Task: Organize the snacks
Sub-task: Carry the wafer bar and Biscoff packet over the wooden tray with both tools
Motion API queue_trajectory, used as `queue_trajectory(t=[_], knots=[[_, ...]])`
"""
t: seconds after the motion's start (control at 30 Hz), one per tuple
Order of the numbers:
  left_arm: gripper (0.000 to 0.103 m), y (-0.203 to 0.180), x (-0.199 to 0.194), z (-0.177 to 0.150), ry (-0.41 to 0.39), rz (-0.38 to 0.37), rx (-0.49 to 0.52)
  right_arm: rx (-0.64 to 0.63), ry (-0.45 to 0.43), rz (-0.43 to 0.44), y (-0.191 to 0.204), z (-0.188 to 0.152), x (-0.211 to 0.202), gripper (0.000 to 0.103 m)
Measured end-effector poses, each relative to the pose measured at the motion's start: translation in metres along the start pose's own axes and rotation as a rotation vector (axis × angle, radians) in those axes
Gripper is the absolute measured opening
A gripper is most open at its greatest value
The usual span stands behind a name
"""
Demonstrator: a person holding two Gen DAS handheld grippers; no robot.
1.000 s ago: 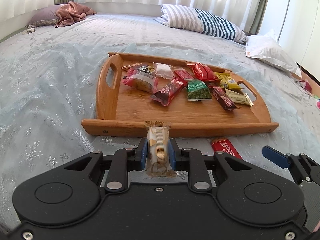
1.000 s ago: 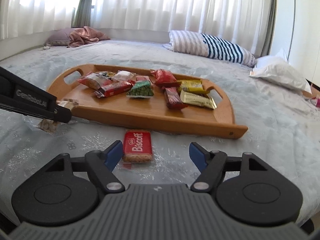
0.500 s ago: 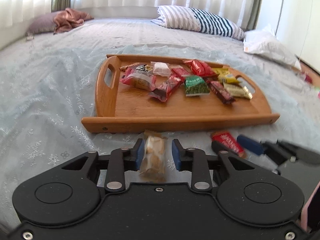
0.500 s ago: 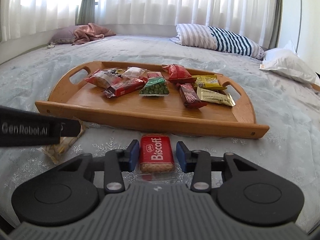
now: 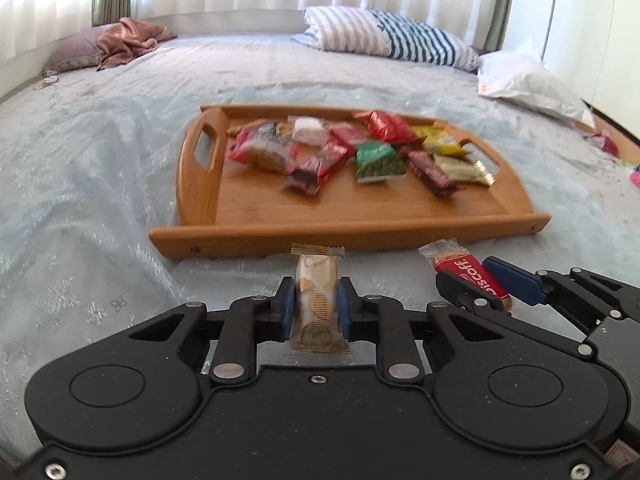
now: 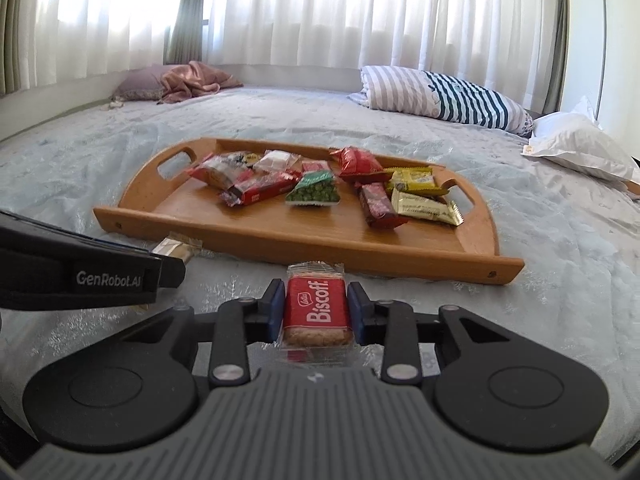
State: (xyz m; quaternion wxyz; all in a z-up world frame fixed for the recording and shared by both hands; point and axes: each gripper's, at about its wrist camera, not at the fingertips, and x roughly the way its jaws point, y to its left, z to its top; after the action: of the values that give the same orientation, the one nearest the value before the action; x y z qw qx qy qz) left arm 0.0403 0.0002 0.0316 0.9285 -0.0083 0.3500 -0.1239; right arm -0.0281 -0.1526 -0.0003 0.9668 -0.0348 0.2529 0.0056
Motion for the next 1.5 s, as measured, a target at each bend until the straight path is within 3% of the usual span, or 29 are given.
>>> queue_trajectory(t=[0.27, 0.67, 1.07, 1.5], knots=[[0.021, 0.006, -0.012, 0.026, -0.061, 0.002, -0.035, 0.046, -0.06, 0.018, -0.013, 0.024, -0.004, 0.039], [0.021, 0.027, 0.025, 0.063, -0.038, 0.037, -0.08, 0.143, -0.011, 0.091, -0.023, 0.052, 0.048, 0.039], [0.021, 0.035, 0.064, 0.075, -0.01, 0.063, -0.089, 0.149, 0.032, 0.121, -0.015, 0.064, 0.085, 0.039], [0.021, 0.044, 0.081, 0.076, 0.004, 0.06, -0.106, 0.124, 0.043, 0.126, -0.004, 0.061, 0.1, 0.039]])
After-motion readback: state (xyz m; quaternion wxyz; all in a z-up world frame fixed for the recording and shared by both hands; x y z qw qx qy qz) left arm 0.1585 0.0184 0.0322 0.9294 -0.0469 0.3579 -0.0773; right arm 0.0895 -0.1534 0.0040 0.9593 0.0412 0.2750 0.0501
